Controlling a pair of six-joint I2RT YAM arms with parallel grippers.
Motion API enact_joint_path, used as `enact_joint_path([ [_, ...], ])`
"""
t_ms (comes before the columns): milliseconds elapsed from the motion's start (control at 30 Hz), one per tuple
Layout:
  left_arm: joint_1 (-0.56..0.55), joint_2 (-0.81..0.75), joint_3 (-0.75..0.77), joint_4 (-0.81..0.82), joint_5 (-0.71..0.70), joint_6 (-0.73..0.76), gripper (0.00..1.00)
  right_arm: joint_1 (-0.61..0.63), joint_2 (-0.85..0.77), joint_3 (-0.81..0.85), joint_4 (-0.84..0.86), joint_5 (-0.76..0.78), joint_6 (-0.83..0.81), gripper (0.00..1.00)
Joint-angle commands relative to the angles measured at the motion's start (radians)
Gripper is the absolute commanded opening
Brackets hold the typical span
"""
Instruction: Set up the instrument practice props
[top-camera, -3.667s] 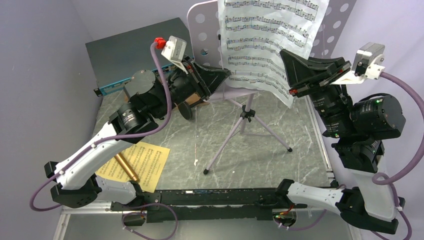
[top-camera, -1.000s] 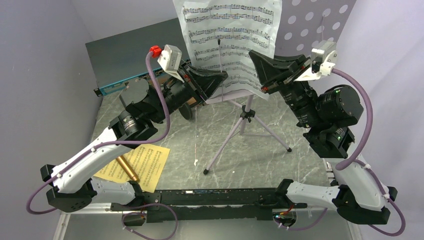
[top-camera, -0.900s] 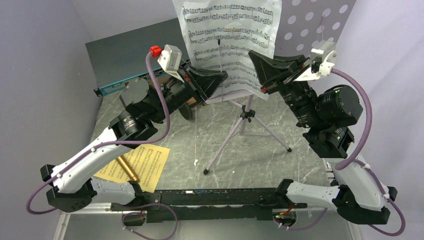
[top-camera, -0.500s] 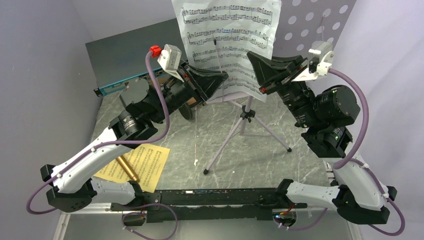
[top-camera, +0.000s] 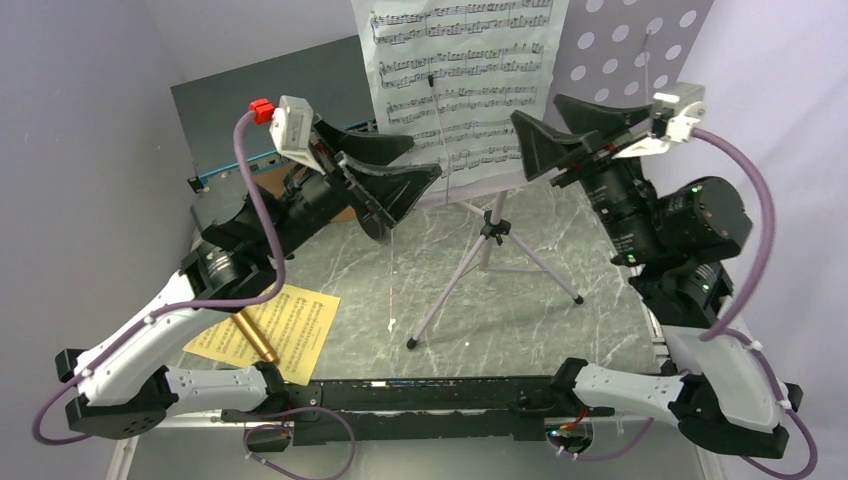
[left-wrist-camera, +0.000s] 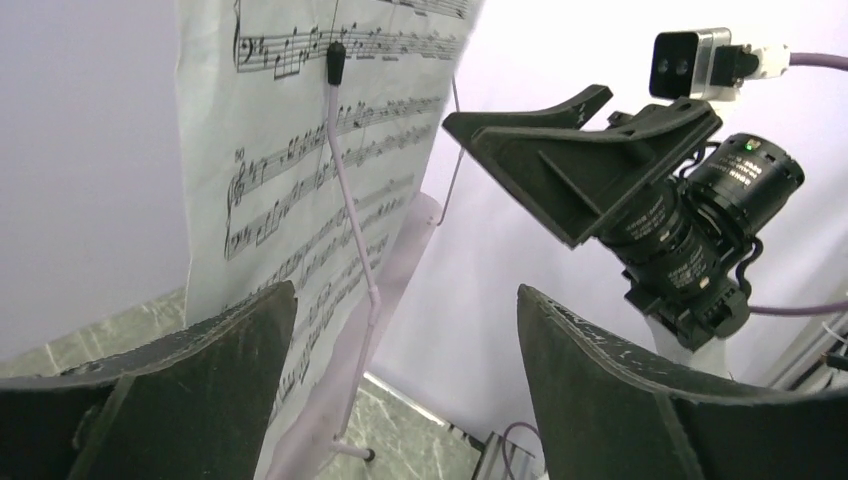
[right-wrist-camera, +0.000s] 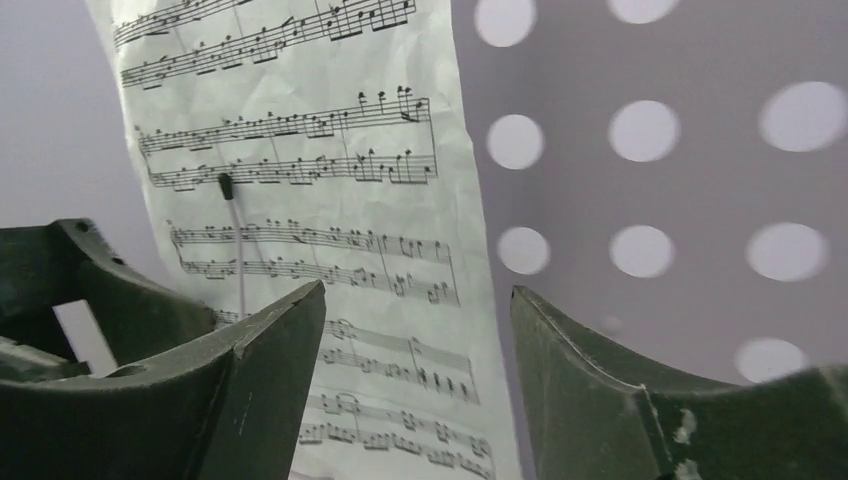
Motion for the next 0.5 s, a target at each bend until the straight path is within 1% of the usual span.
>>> enact_joint_path([
  [0, -0.004, -0.083, -0.018, -0.081, 0.040, -0.004, 0.87, -0.002, -0.070, 0.099, -0.193, 0.091, 0.030, 0.74],
  [100, -0.005, -0.173, -0.070, -0.168, 0.109, 0.018, 0.91, -0.002, -0.124, 0.102, -0.362, 0.053, 0.082, 0.83],
  [133, -0.005, -0.205, -0.092, -0.197, 0.140, 0.027, 0.91, -0.002, -0.159, 0.087, -0.414, 0.017, 0.084, 0.88],
  [200, -0.006, -0.283, -0.150, -0.263, 0.217, 0.036, 0.92, -0.002, -0.220, 0.029, -0.516, -0.129, 0.082, 0.94],
  [233, -0.006, -0.323, -0.181, -0.295, 0.243, 0.037, 0.93, -0.002, -0.251, -0.016, -0.546, -0.223, 0.085, 0.95],
  [267, -0.006, -0.366, -0.217, -0.332, 0.263, 0.037, 0.94, -0.002, -0.278, -0.073, -0.558, -0.348, 0.105, 0.95],
  [333, -0.005, -0.446, -0.282, -0.414, 0.255, 0.025, 0.95, -0.002, -0.333, -0.229, -0.531, -0.511, 0.170, 0.93],
  [367, -0.005, -0.481, -0.314, -0.466, 0.227, 0.015, 0.95, -0.002, -0.355, -0.327, -0.488, -0.587, 0.213, 0.91],
  [433, -0.006, -0.547, -0.380, -0.556, 0.149, -0.022, 0.96, -0.002, -0.392, -0.538, -0.361, -0.725, 0.300, 0.87],
  [467, -0.006, -0.577, -0.413, -0.588, 0.103, -0.047, 0.96, -0.002, -0.407, -0.636, -0.272, -0.772, 0.348, 0.86],
])
